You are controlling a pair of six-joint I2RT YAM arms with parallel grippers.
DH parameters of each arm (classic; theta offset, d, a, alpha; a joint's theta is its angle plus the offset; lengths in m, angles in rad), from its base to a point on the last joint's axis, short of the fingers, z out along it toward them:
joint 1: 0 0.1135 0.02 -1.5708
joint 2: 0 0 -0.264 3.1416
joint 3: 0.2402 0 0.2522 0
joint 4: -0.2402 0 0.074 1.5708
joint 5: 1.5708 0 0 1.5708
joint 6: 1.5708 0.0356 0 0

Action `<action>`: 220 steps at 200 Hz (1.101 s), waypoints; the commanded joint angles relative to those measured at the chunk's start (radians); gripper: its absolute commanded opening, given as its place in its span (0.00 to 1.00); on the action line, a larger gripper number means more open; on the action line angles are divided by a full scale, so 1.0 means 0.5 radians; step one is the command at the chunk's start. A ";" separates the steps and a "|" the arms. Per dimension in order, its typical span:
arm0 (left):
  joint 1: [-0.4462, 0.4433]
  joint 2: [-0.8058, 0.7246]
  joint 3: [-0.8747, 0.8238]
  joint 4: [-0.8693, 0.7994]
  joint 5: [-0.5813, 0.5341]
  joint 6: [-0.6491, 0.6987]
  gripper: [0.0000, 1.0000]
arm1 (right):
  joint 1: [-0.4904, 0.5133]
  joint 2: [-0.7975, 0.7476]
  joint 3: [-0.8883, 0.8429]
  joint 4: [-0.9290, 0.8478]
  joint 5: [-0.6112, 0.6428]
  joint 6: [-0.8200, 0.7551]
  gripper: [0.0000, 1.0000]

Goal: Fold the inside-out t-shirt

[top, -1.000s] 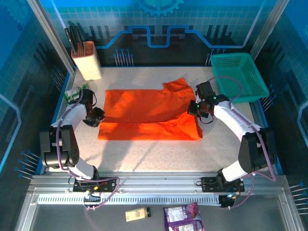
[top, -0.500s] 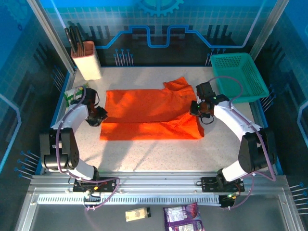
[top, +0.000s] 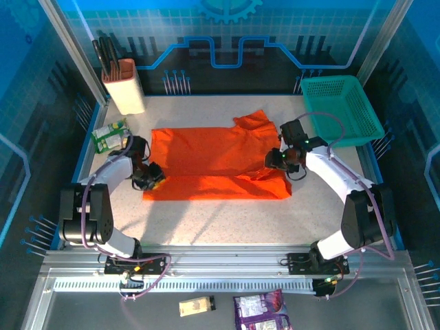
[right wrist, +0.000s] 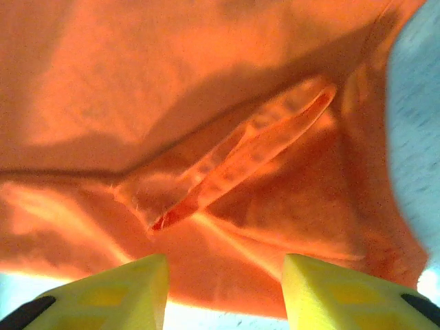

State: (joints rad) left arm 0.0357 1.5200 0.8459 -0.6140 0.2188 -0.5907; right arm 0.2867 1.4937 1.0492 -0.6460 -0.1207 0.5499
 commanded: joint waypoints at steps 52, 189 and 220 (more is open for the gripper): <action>-0.010 0.085 -0.136 0.028 -0.124 0.130 0.22 | -0.276 0.203 -0.406 0.355 -0.281 0.003 0.67; -0.007 -0.037 -0.104 -0.013 -0.028 0.102 0.22 | -0.037 0.003 -0.224 0.329 -0.507 0.215 0.67; -0.007 -0.039 -0.129 0.003 0.002 0.095 0.23 | 0.098 0.241 -0.198 0.559 -0.601 0.392 0.69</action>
State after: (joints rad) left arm 0.0353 1.5227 0.7879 -0.5980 0.1844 -0.5468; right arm 0.2939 1.5330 0.9295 -0.4549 -0.3527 0.6533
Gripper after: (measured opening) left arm 0.224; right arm 0.677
